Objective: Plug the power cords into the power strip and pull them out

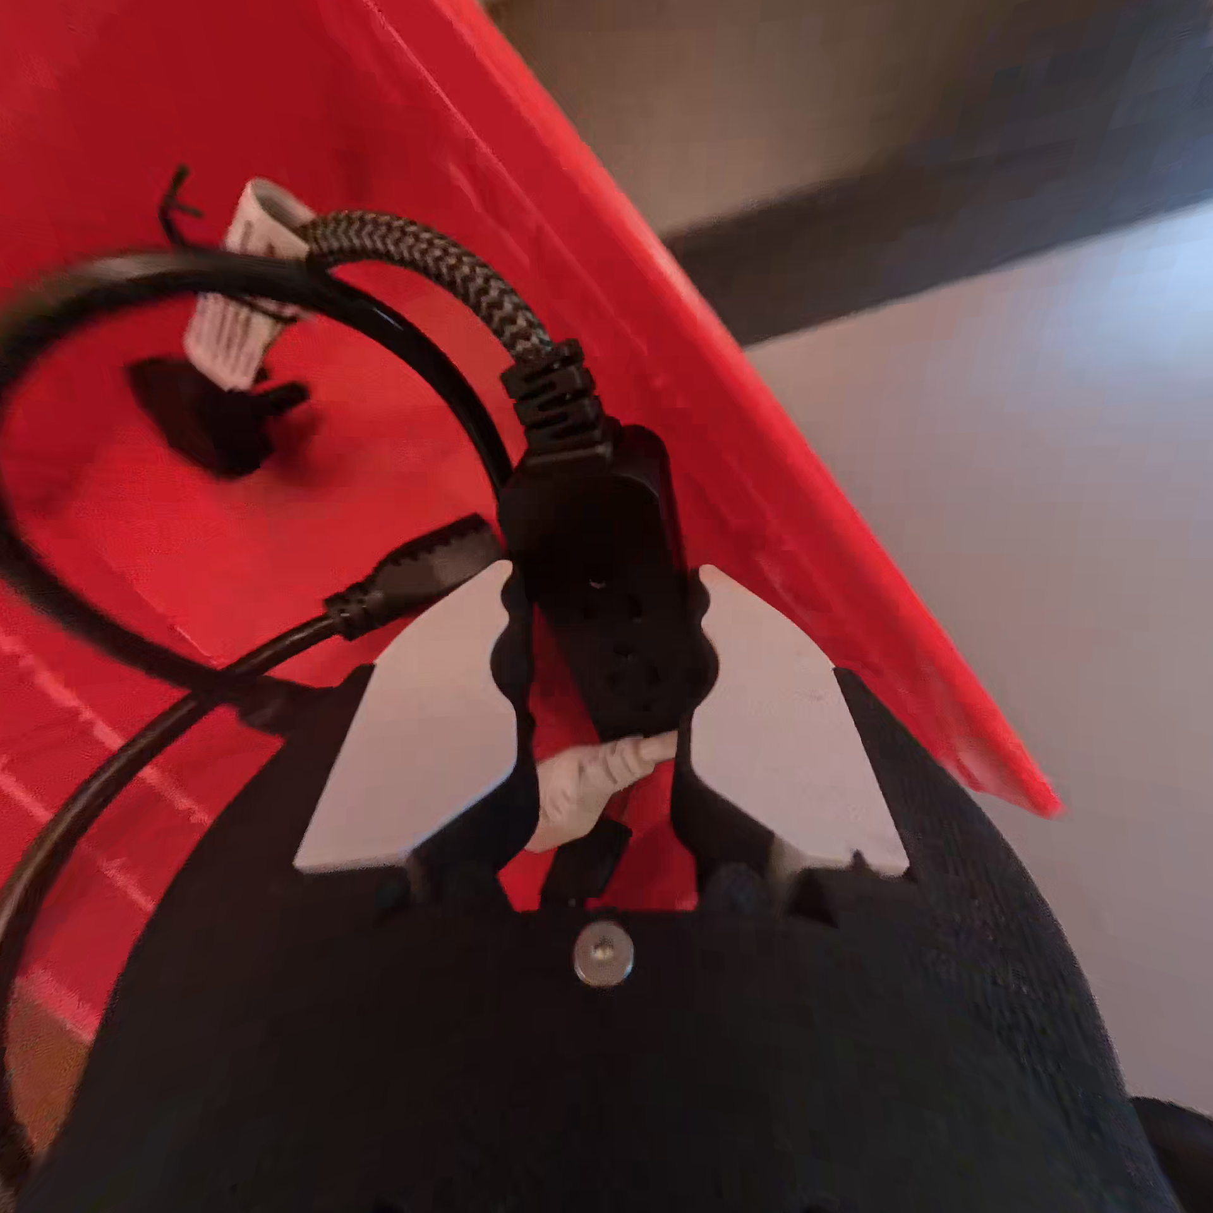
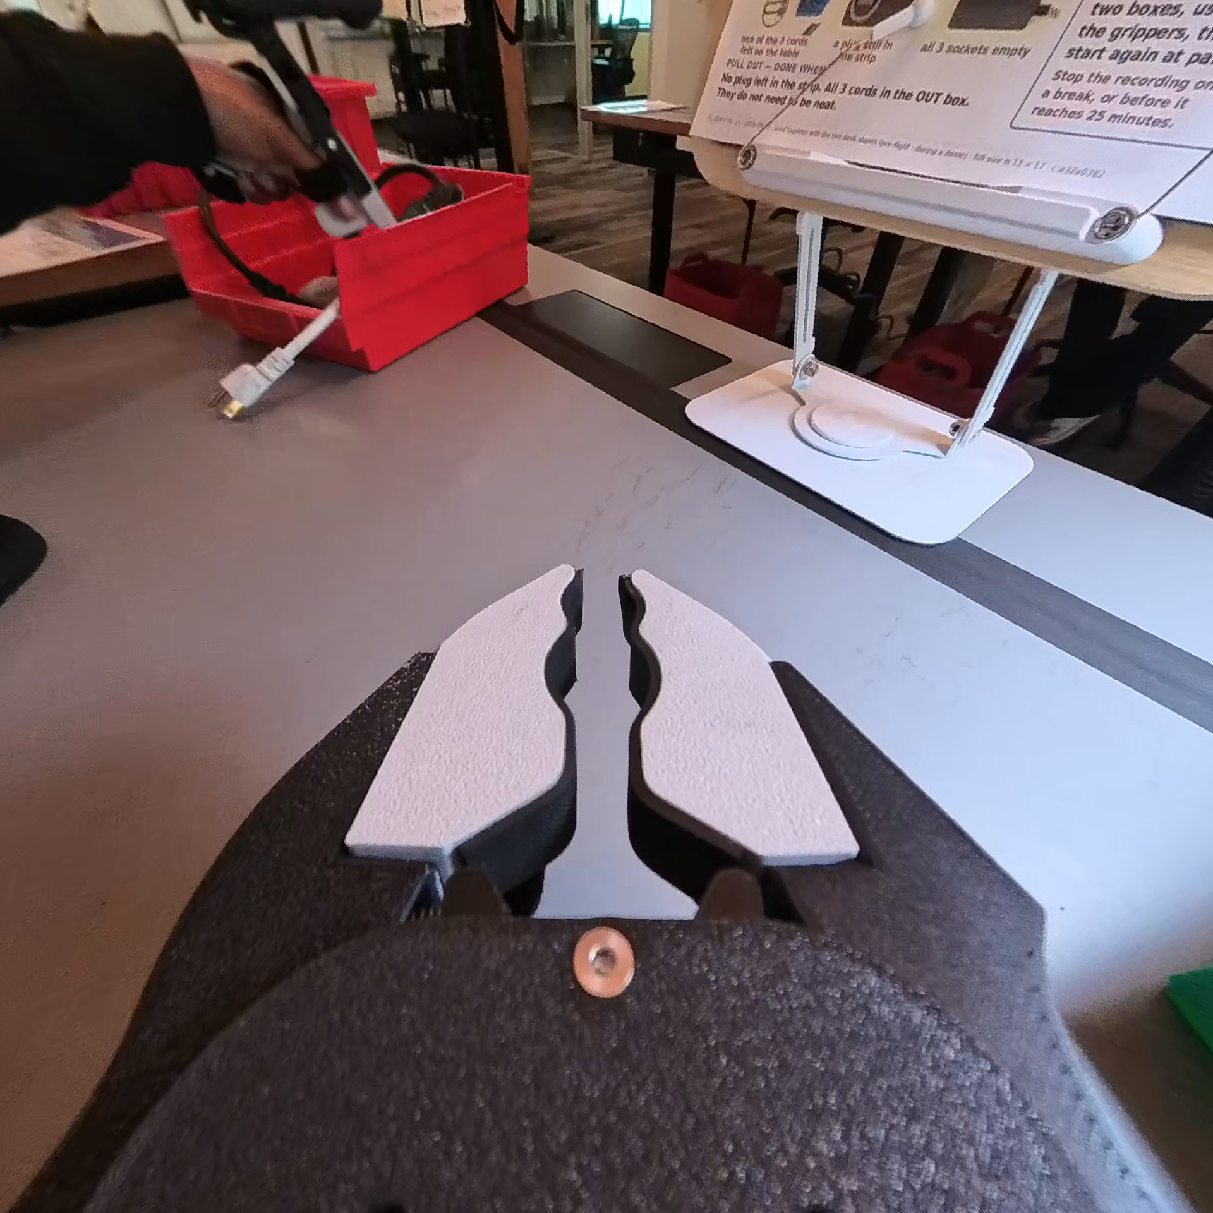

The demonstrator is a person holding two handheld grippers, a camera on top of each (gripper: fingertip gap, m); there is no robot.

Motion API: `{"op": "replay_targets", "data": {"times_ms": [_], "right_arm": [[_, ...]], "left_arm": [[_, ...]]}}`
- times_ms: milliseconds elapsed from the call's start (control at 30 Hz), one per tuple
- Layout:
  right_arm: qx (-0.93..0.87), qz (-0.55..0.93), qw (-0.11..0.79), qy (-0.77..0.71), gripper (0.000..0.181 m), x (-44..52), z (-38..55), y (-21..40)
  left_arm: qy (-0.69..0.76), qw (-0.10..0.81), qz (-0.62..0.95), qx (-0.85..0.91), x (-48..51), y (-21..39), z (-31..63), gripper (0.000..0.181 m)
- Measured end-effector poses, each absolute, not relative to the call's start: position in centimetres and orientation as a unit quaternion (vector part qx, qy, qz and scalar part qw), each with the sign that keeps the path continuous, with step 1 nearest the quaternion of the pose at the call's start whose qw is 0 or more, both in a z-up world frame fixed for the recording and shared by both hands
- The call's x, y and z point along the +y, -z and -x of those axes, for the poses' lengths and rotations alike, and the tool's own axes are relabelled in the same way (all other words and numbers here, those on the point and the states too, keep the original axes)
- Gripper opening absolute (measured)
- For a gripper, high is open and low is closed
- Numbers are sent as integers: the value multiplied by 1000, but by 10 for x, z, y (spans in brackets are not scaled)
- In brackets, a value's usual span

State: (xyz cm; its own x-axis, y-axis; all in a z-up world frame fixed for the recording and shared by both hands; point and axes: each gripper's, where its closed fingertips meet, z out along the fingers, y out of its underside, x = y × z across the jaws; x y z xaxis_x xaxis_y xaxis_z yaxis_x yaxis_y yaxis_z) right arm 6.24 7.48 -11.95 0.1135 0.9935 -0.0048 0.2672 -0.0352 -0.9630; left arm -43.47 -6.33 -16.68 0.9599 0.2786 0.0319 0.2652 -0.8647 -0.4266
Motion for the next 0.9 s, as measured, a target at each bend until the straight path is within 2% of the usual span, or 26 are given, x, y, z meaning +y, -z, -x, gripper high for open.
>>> {"op": "replay_targets", "data": {"times_ms": [233,333,433,567,700,900], "right_arm": [[-535,588,452,-405,10,70,-61,118],[-537,574,463,-410,10,66,-61,112],[-541,556,475,-415,11,61,-59,106],[-554,532,472,-433,13,46,-55,103],[-552,507,458,-478,16,26,-52,92],[-653,426,511,-362,20,2,-60,79]], "left_arm": [[-20,450,881,-146,-53,44,445,45],[-24,498,862,-91,-49,-3,414,44],[-23,512,859,-2,-41,-24,353,44],[-5,513,849,128,-27,-16,247,44],[23,501,827,255,-19,22,130,44],[115,440,814,361,-25,115,3,44]]}}
